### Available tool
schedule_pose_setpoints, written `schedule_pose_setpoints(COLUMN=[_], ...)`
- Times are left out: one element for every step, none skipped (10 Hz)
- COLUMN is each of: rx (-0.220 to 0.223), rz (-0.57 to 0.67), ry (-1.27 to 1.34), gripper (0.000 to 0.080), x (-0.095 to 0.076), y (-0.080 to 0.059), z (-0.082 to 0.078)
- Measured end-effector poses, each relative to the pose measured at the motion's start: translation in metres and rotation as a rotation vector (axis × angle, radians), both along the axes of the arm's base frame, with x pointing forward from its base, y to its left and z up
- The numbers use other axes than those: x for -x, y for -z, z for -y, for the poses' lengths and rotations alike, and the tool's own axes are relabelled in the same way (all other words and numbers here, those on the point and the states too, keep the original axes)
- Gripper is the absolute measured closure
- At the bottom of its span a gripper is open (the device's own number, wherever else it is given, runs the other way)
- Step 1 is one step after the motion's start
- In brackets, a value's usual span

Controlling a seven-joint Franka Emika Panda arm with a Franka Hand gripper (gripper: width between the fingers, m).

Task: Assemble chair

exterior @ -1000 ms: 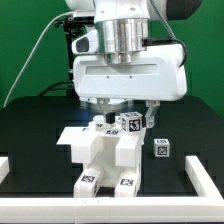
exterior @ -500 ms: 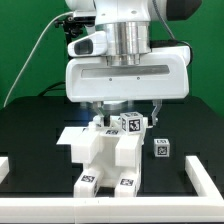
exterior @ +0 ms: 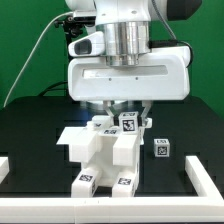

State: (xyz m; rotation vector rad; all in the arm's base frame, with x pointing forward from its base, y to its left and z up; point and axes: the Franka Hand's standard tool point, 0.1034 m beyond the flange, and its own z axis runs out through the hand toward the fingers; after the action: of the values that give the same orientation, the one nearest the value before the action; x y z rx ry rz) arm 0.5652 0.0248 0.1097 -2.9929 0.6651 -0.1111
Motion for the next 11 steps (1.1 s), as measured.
schedule_pose_setpoints(rx=[-0.005, -0.013, -0.019, -0.031, -0.044, -0.056, -0.074, -0.110, -0.137, -0.136, -0.132], rz=[-0.003, -0.007, -0.011, -0.018, -0.026, -0.040, -0.054, -0.071, -0.072, -0.071, -0.068], ry=[0.048, 0.131, 0.200, 0.324, 0.461, 0.594, 0.748, 0.953, 1.009, 0.994, 0.956], gripper=[0.0533, 0.0533, 0.0533, 0.0533, 0.0533, 0.0533, 0.0531, 0.0531, 0.0531, 0.0498, 0.0363], x=[0.0000, 0.0000, 0.0000, -0.0015, -0.0017, -0.0006, 0.0002, 0.0001, -0.0015, -0.0013, -0.0013], y=[0.0000, 0.0000, 0.0000, -0.0012, -0.0014, -0.0010, -0.0006, 0.0008, 0.0005, 0.0006, 0.0007], z=[-0.0002, -0.0004, -0.0005, -0.0011, -0.0013, -0.0038, -0.0065, -0.0077, -0.0075, -0.0081, -0.0081])
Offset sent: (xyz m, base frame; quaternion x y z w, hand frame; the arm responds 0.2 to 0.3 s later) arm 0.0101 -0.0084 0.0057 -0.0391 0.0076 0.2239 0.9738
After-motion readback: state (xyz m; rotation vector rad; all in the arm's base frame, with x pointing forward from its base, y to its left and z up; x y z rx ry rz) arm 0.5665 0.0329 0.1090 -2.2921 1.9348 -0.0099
